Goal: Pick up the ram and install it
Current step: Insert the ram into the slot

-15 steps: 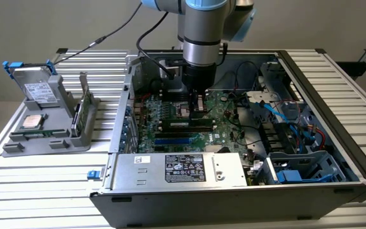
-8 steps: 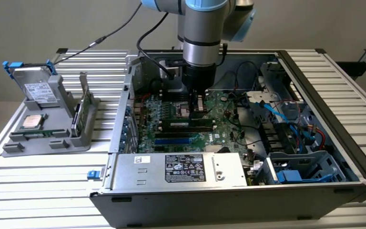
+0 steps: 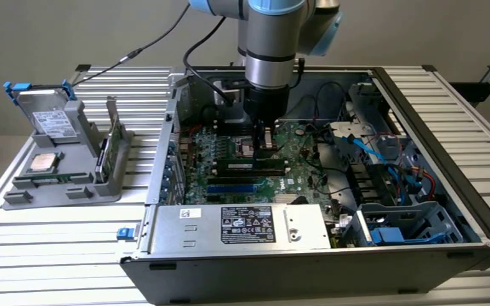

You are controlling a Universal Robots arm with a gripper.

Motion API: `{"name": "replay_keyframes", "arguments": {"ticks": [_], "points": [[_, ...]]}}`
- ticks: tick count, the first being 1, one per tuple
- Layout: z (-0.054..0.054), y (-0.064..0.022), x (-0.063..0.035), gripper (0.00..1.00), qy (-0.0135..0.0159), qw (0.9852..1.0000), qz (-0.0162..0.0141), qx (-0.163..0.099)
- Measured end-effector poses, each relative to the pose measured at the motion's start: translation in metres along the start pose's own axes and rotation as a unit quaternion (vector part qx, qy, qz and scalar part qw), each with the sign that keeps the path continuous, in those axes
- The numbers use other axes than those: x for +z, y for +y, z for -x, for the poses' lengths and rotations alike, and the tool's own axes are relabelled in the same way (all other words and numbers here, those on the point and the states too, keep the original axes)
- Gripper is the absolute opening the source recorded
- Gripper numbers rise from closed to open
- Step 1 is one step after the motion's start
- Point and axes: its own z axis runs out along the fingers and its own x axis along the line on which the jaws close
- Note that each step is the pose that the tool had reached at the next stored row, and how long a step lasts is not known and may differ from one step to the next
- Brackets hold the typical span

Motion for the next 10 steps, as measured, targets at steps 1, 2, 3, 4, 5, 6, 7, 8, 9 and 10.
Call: {"name": "replay_keyframes", "arguments": {"ticks": [1,2,3,4,5,6,7,8,9,10], "points": [[0.0,0.0,0.0,0.14,0.0,1.0,0.0004,0.0],[0.0,0.0,-0.0001,0.14,0.0001,1.0,0.0009,0.0],[0.0,-0.0001,-0.0001,0.14,0.0001,1.0,0.0013,-0.001],[0.0,-0.0004,-0.0001,0.14,0.0001,1.0,0.0017,-0.001],[0.0,-0.0007,-0.0001,0.14,0.0001,1.0,0.002,-0.002],[-0.0001,-0.0013,-0.0001,0.14,0.0001,1.0,0.0024,-0.003],[-0.0001,-0.0019,-0.0001,0.14,0.0001,1.0,0.0029,-0.004],[-0.0002,-0.0024,-0.0001,0.14,0.0001,1.0,0.0033,-0.005],[-0.0002,-0.0025,-0.0001,0.14,0.0001,1.0,0.0037,-0.006],[-0.0002,-0.0025,-0.0001,0.14,0.0001,1.0,0.004,-0.006]]}}
